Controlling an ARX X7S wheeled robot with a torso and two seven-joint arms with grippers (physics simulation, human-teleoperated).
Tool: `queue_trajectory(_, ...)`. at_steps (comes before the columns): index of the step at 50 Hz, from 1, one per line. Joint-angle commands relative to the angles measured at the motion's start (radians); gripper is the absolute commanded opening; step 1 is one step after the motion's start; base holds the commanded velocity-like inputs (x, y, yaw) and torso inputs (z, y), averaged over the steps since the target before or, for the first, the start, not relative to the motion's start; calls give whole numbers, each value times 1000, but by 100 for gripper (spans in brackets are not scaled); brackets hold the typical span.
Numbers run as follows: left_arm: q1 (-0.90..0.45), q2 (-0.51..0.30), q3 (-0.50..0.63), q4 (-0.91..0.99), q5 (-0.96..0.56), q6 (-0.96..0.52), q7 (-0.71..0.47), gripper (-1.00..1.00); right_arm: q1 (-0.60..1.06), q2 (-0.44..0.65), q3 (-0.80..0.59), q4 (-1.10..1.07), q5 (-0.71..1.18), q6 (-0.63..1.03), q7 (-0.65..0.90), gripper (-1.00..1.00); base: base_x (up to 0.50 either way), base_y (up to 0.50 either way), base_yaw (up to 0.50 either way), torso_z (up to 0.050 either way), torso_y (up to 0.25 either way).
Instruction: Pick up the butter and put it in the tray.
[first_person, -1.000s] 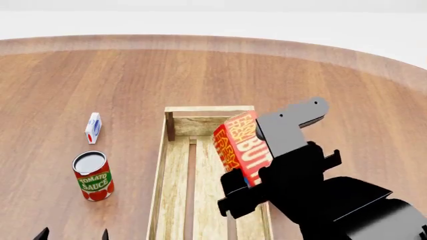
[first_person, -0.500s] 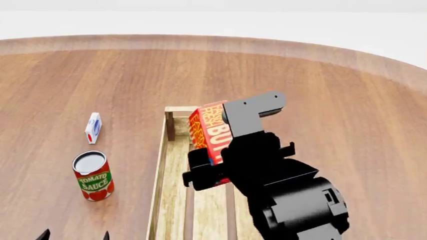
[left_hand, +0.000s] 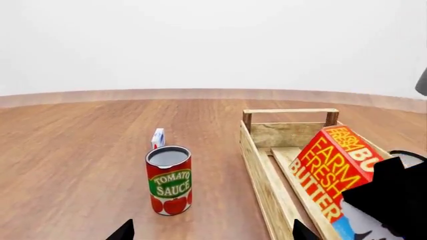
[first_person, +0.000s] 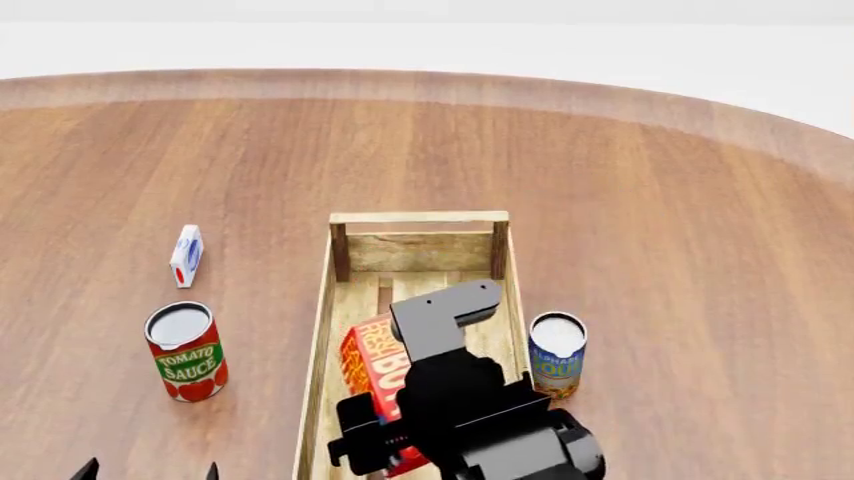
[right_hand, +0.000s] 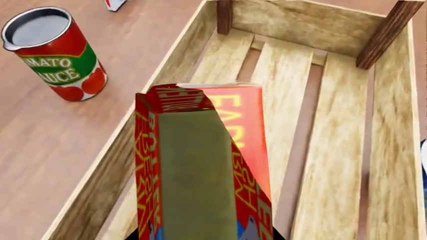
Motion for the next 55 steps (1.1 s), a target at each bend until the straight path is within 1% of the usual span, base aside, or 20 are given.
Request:
queue_trajectory(1,2,-5,3,7,-5,-1,-3,100,33,-15,-245,63,190,-72,5,-100,0,0,0,0,0)
queue_trajectory(13,5,-7,9,6,-5,5,-5,100,19,-15,-282,53,197,-38,9,-100,0,0,0,1,1)
queue_trajectory(27,3,-11,14,12,-8,1,-10,100,5,-15,-273,60,168,5,-16,-100,-1,0,0,0,1)
queue_trajectory(28,3,-11,14,12,-9,1,-11,100,4,-15,-273,59,164,6,-17,100,0,0,0,0,0)
queue_trajectory(43,1,-16,17,15,-16,-2,-13,100,17,-15,-267,61,174,4,-7,100,0,0,0,0,0)
queue_trajectory(46,0,-16,18,13,-16,0,-14,100,44,-15,-268,51,175,14,0,100,0,0,0,0,0)
queue_trajectory(51,2,-18,17,15,-22,1,-14,100,140,-15,-262,29,195,56,-15,100,0,0,0,0,0)
queue_trajectory(53,1,-17,17,11,-22,3,-14,100,181,92,-237,-188,235,112,94,100,0,0,0,0,0)
queue_trajectory(55,-1,-16,18,7,-23,4,-14,100,207,173,-216,-344,264,142,183,100,0,0,0,0,0)
